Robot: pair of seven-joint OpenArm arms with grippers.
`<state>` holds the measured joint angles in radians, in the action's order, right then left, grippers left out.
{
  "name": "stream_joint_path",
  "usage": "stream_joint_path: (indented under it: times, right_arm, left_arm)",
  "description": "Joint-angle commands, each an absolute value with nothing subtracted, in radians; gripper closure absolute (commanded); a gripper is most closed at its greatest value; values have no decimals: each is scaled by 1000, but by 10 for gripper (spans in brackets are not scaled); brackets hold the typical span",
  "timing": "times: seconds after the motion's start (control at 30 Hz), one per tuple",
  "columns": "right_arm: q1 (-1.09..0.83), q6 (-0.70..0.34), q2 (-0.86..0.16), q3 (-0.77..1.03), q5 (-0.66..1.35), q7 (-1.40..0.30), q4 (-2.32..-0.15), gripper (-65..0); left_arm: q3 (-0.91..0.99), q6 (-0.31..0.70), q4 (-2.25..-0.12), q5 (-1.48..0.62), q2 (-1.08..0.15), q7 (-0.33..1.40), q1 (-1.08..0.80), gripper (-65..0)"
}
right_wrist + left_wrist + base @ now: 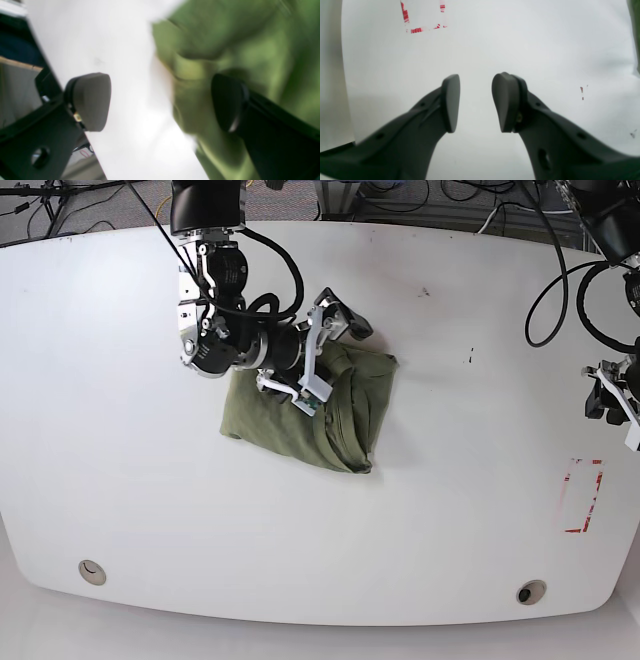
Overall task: Fold the T-shirt properly
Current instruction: 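Release the left gripper and press the bundle flat with the right gripper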
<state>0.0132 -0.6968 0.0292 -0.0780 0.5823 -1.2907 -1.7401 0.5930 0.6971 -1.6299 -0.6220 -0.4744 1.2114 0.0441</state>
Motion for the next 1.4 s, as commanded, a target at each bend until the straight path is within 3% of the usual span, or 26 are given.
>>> stream_joint_path:
  times: [0.0, 0.3, 0.67, 1.03, 1.37]
  right_arm:
    - [47, -698, 36, -81, 605, -1273, -1762, -606]
    - [58, -698, -8, -82, 519, -1213, -1850, -604]
    - [-4, -698, -38, -251, 154, -1032, -1980, -604]
    - [-76, -698, -38, -363, -108, -834, -1940, -601]
    - [-70, -698, -71, -312, -111, -754, -1844, -472]
  left_arm:
    - [601, 698, -1649, -634, -499, 1191, 53, -242]
    - [601, 698, -1649, -634, -498, 1191, 7, -242]
    - [601, 698, -1646, -630, -463, 1187, 1, -242]
    - [601, 698, -1646, -630, -453, 1187, -1, -240]
    - [601, 698, -1644, -630, -443, 1185, -36, -240]
